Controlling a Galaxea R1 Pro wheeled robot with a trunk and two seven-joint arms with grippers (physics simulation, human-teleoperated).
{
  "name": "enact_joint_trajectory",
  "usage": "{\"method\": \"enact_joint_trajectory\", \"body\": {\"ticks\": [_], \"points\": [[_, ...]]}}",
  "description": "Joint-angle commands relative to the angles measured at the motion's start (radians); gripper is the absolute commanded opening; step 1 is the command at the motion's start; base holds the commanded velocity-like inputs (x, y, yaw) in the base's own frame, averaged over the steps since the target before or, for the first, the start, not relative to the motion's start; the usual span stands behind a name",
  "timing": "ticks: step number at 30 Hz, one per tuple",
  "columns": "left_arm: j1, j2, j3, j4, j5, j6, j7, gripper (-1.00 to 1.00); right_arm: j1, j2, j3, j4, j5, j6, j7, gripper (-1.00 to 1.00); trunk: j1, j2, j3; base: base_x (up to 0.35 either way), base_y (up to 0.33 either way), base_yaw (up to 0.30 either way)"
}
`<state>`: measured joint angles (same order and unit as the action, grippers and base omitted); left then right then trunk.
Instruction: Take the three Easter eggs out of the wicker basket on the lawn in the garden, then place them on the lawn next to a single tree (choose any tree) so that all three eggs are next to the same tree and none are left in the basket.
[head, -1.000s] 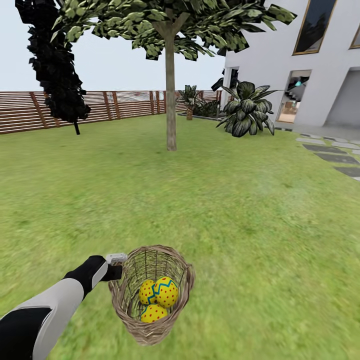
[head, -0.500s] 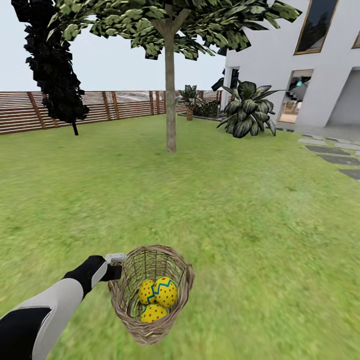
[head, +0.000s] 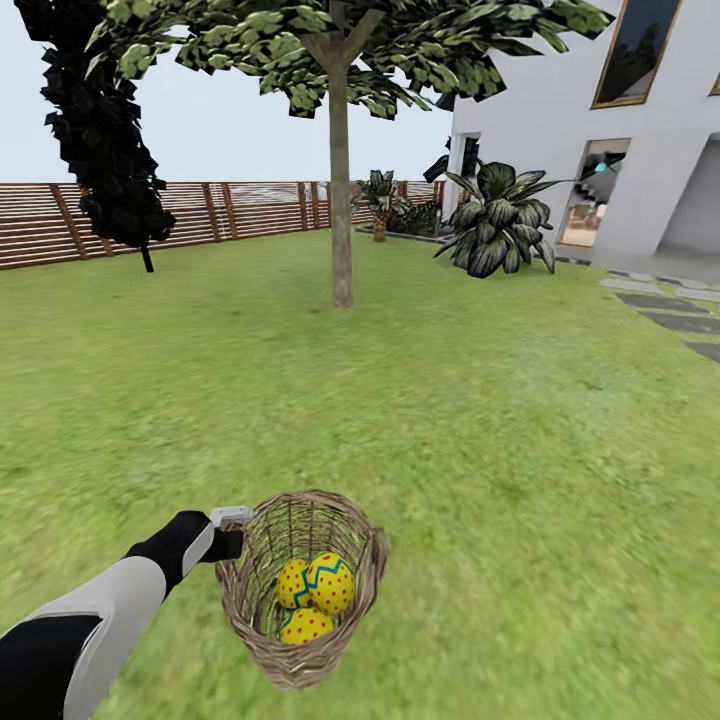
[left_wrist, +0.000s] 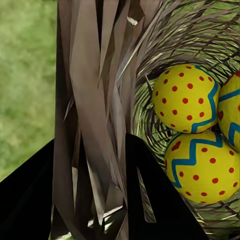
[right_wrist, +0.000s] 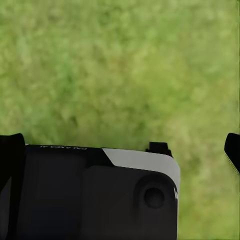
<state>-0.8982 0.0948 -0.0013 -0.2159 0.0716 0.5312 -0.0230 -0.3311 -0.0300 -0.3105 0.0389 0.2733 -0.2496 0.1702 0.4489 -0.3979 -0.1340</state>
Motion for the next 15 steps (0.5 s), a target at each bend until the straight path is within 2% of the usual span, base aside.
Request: {"method": "enact_joint_trajectory", "body": {"ticks": [1,15], "points": [[-0.001,0.000,0.003,-0.002,0.013,0.006,0.000,-1.00,-0.002,-0.001,-0.009,0.004,0.007,-0.007,0.002,1.00,0.001,-0.002,-0.002,0.298,0.000,0.000],[-0.001,0.000,0.003,-0.002,0.013,0.006,0.000,-1.00,-0.002,-0.001,-0.009,0.004,0.007,-0.005,0.002,1.00,0.001,-0.002,-0.002,0.295,0.000,0.000]]}}
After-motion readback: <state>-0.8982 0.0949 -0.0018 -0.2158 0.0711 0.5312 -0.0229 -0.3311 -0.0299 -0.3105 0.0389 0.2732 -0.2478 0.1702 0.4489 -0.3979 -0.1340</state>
